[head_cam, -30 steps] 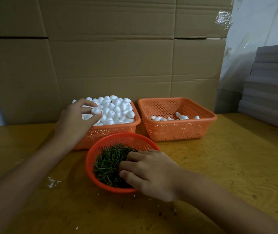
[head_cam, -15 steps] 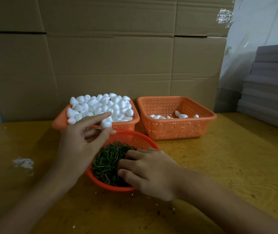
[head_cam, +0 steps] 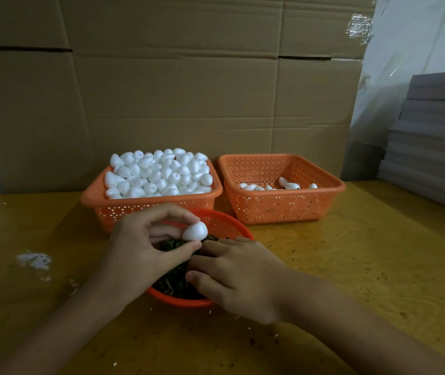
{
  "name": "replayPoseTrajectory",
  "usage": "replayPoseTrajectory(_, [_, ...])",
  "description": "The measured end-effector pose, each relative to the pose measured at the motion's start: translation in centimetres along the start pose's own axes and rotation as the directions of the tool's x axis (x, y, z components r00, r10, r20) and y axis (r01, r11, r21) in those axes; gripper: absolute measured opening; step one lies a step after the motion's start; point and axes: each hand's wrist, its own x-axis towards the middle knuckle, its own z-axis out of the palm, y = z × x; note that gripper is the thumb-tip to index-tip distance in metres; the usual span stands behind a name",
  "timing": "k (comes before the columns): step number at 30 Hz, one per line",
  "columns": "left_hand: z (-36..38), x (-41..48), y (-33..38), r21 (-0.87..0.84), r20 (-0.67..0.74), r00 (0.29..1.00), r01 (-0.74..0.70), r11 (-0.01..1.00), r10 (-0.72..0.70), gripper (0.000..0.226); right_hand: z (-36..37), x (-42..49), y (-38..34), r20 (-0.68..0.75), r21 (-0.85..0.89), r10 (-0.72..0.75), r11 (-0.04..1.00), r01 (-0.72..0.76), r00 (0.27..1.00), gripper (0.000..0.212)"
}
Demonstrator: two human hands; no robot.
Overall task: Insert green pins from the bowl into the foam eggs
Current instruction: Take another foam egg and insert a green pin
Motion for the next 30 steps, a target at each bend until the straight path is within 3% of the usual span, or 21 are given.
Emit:
replayPoseTrajectory(11, [-0.9, 0.7, 0.1, -0.062, 0.087, 0.996, -0.002, 0.998, 0.007, 0.032, -0.2, 0.0, 0.0, -0.011, -0.003, -0.016, 1.000, 0.016, 1.000, 0.040])
replayPoseTrajectory(16, [-0.6, 0.5, 0.4, -0.138, 0.105, 0.994, 0.057, 0.989, -0.043, 0.029, -0.3, 0.2, 0.5, -0.024, 0.162, -0.041, 0.986, 0.044, 0.999, 0.031])
replayPoseTrajectory(22, [-0.5, 0.6, 0.5, -0.181, 0.094, 0.995, 0.057, 0.982, -0.040, 0.032, -0.8, 0.4, 1.8, -0.016, 0.501, -0.030, 0.865, 0.034, 0.999, 0.012])
replayPoseTrajectory(26, [-0.7, 0.6, 0.3, -0.201, 0.077, 0.996, 0.060, 0.978, -0.045, 0.038, -0.7, 0.6, 1.9, -0.041, 0.593, 0.009, 0.805, 0.017, 0.999, 0.011])
replayPoseTrajectory(30, [-0.6, 0.5, 0.2, -0.227, 0.077, 0.991, 0.125, 0.966, -0.110, 0.052, -0.3, 0.7, 2.1, -0.129, 0.552, 0.131, 0.833, -0.039, 0.983, 0.016])
